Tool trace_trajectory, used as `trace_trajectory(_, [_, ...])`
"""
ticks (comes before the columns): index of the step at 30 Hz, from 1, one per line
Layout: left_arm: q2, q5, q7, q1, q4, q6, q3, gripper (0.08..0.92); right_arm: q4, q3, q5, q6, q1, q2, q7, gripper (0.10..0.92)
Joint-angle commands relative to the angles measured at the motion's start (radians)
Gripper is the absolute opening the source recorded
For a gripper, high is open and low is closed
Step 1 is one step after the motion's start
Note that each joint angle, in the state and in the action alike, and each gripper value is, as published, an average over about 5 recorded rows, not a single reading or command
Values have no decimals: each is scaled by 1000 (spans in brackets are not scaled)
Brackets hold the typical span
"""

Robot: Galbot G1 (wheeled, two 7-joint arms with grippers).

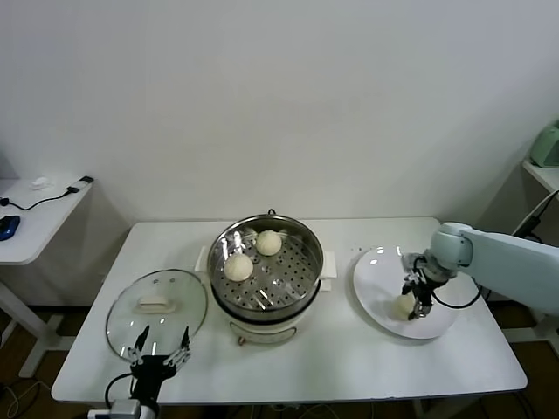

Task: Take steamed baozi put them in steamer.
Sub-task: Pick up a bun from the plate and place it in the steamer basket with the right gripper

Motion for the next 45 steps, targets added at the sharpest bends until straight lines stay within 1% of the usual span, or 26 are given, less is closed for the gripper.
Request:
trace_trajectory(1, [-1, 2, 0, 3, -10, 1, 2, 823, 44, -209, 75, 58, 393, 82, -67, 653])
trace_trajectory(5, [0, 4, 1, 5, -21, 3, 7, 823, 34, -293, 145, 141, 608, 212, -118, 653])
trace_trajectory(8, [1, 5, 2, 6, -31, 6, 10, 823, 46, -258, 192, 188, 713, 310, -140, 653])
trace_trajectory(11, [1, 7, 2, 9, -38, 8, 13, 823, 98, -189, 215, 234, 758, 399, -139, 653])
trace_trajectory(15, [2, 11, 3, 12, -46, 10, 16, 823, 204, -110, 170, 296, 738, 493, -109, 653])
trace_trajectory(19, [3, 13, 3, 15, -51, 10, 17, 823, 284, -74, 68, 391, 656, 558, -78, 653])
trace_trajectory(22, [4, 13, 4, 17, -54, 10, 14, 823, 311, -65, -19, 469, 573, 593, -55, 653])
trace_trajectory(27, [3, 12, 4, 18, -53, 12, 11, 823, 301, -85, -144, 568, 464, 634, -28, 653])
trace_trajectory(33, [2, 12, 4, 20, -49, 12, 9, 823, 268, -109, -202, 603, 362, 654, 26, 653])
trace_trajectory(45, [1, 8, 3, 14, -38, 10, 7, 823, 170, -125, -263, 608, 262, 670, 52, 653])
